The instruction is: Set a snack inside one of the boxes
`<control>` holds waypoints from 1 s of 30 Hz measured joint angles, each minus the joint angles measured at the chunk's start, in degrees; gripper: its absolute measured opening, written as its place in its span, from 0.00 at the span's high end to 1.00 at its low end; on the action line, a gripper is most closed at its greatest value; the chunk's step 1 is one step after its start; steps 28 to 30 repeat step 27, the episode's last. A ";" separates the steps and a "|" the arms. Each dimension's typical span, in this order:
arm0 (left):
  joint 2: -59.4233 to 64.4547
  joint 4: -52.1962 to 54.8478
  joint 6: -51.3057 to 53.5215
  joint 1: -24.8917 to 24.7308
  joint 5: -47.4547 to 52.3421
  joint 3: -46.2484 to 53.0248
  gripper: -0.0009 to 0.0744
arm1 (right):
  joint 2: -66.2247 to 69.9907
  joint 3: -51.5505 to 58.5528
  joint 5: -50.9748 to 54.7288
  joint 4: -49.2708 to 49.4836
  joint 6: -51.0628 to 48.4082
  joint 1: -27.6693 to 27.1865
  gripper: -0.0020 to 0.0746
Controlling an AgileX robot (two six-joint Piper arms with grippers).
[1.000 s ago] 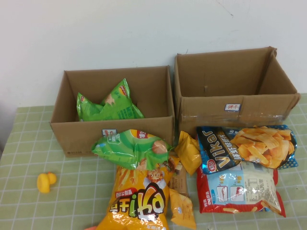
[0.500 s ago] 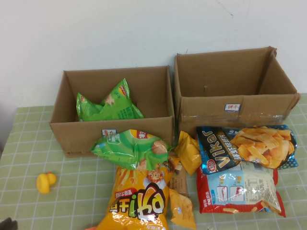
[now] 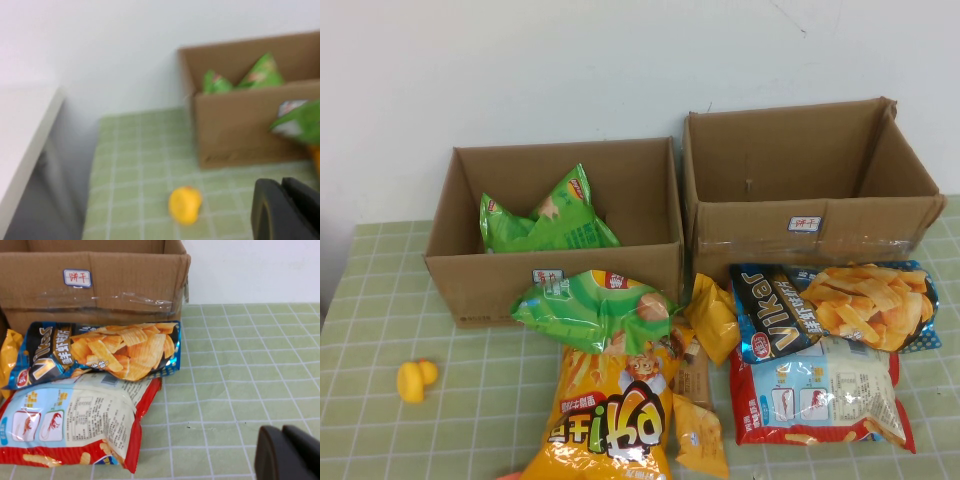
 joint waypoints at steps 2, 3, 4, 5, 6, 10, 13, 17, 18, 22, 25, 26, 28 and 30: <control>0.00 0.00 0.43 1.95 0.00 0.95 0.99 | 0.00 0.00 0.10 0.00 0.00 0.00 0.98; 0.00 0.00 0.54 2.40 0.11 0.95 0.99 | 0.00 0.00 0.10 0.00 0.00 0.00 0.98; 0.00 0.00 0.67 2.49 0.11 0.95 0.99 | 0.00 0.00 0.10 0.00 0.00 0.00 0.98; 0.00 0.00 0.87 2.49 1.47 0.95 0.99 | 0.00 0.00 0.10 0.00 0.00 0.00 0.98; 0.00 0.00 0.87 2.16 2.25 0.95 0.99 | 0.00 0.00 0.10 0.00 0.00 0.00 0.98; 0.00 -0.20 0.87 -0.04 4.76 0.95 0.99 | 0.00 0.00 0.10 0.00 0.00 0.00 0.98; 0.00 -0.25 2.67 -1.98 5.44 0.84 0.99 | 0.00 0.00 0.10 0.00 0.00 0.00 0.98; 0.00 -0.25 4.61 -3.49 5.53 0.84 0.99 | -0.04 0.00 0.12 0.00 0.00 0.00 0.98; 0.00 -0.25 4.76 -3.70 5.53 0.84 0.99 | -0.14 0.00 0.12 0.00 0.00 0.00 0.98; 0.00 -0.25 5.34 -3.73 5.53 0.84 0.99 | -0.18 0.00 0.22 0.00 0.00 0.00 0.98; 0.00 -0.25 5.56 -3.73 5.53 0.84 0.99 | -0.27 0.00 0.22 0.00 0.00 0.00 0.98; 0.00 -0.25 5.56 -3.73 5.53 0.84 0.99 | -0.27 0.00 0.22 0.00 0.00 0.00 0.98; 0.00 -0.25 5.56 -3.73 5.53 0.84 0.99 | -0.27 0.00 0.22 0.00 0.00 0.00 0.98; 0.00 -0.25 5.56 -3.73 5.53 0.84 0.99 | -0.27 0.00 0.22 0.00 0.00 0.00 0.98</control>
